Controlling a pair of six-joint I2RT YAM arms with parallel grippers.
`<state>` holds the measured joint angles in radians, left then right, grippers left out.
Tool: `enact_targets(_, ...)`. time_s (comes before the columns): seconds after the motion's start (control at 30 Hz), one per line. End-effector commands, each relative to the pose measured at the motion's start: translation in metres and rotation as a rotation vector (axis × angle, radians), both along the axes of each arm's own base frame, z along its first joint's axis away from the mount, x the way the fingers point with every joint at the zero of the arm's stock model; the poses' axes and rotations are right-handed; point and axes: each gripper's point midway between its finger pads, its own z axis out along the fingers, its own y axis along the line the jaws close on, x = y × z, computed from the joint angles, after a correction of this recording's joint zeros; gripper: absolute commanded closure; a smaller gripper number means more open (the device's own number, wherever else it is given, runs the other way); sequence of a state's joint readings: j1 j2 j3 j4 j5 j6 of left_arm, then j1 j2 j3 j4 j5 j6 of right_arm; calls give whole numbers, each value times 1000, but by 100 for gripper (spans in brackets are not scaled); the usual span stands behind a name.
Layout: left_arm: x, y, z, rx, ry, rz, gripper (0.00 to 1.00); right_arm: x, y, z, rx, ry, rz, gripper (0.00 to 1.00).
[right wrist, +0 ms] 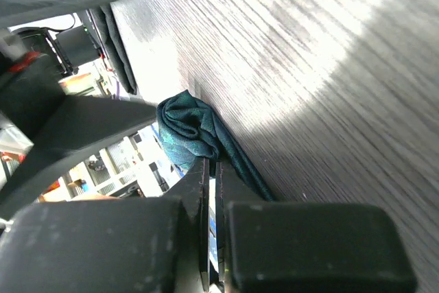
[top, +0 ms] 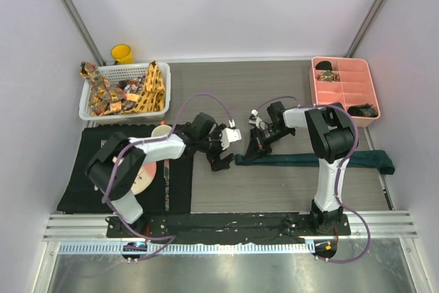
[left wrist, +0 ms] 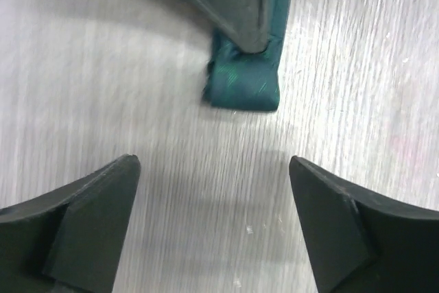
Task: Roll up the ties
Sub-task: Roll the tie at the center of the board.
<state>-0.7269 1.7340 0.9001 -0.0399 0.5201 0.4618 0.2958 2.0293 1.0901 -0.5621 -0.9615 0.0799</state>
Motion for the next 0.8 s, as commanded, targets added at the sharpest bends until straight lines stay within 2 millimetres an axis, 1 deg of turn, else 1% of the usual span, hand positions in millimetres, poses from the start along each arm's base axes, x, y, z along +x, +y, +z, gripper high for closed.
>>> enact_targets(0.0,25,-27,109,-310,-165,106,0,5,-16,-33,-126,-73,31,99)
enact_targets(0.03,27,-30,124,-363,-203,110,0,5,-15,-31,-120,-81,33,99)
enact_targets(0.07,26,-31,135,-402,-204,119,0,6,-14,-28,-112,-83,33,99)
enact_targets(0.1,21,-35,141,-443,-166,126,0,6,-12,-27,-104,-87,38,99)
enact_targets(0.13,18,-40,141,-475,-112,136,0,7,-11,-26,-97,-91,42,99)
enact_targets(0.17,11,-45,134,-476,-26,127,0,5,-10,-25,-89,-83,44,99)
enact_targets(0.2,8,-45,121,-427,-4,96,0,3,-8,-23,-79,-74,50,99)
enact_targets(0.23,-2,-43,89,-287,109,35,0,3,-8,-25,-68,-93,71,99)
enact_targets(0.27,-17,-43,80,-246,174,-64,0,2,-8,-27,-69,-90,77,99)
enact_targets(0.3,-15,-44,77,-214,193,-87,0,2,-7,-25,-64,-89,83,99)
enact_targets(0.33,-15,-43,62,-192,255,-52,0,1,-7,-26,-63,-87,87,99)
enact_targets(0.37,-8,-43,63,-206,244,-14,0,1,-7,-25,-57,-91,94,99)
enact_targets(0.4,2,-42,60,-224,176,24,2,1,-7,-26,-62,-97,98,99)
enact_targets(0.43,11,-44,74,-252,109,61,0,0,-8,-26,-65,-97,101,99)
enact_targets(0.47,15,-47,84,-272,56,85,0,-1,-8,-26,-64,-101,104,99)
enact_targets(0.5,31,-44,96,-290,-36,160,0,-3,-9,-25,-67,-101,106,99)
enact_targets(0.53,32,-46,135,-368,-115,191,0,-4,-9,-25,-72,-106,110,99)
enact_targets(0.57,36,-44,157,-425,-176,213,0,-5,-10,-25,-73,-112,115,99)
enact_targets(0.6,45,-42,183,-517,-256,255,0,-4,-10,-23,-80,-123,118,99)
enact_targets(0.63,45,-40,200,-594,-180,346,0,-4,-10,-23,-82,-128,119,99)
enact_targets(0.67,49,-34,217,-635,-139,444,0,-5,-11,-23,-85,-127,121,99)
enact_targets(0.7,56,-27,216,-569,-81,531,0,-6,-12,-22,-85,-132,123,99)
enact_targets(0.73,54,-23,210,-502,-43,523,0,-5,-12,-22,-92,-137,125,99)
enact_targets(0.77,54,-24,182,-364,-82,430,0,-7,-13,-22,-95,-132,123,99)
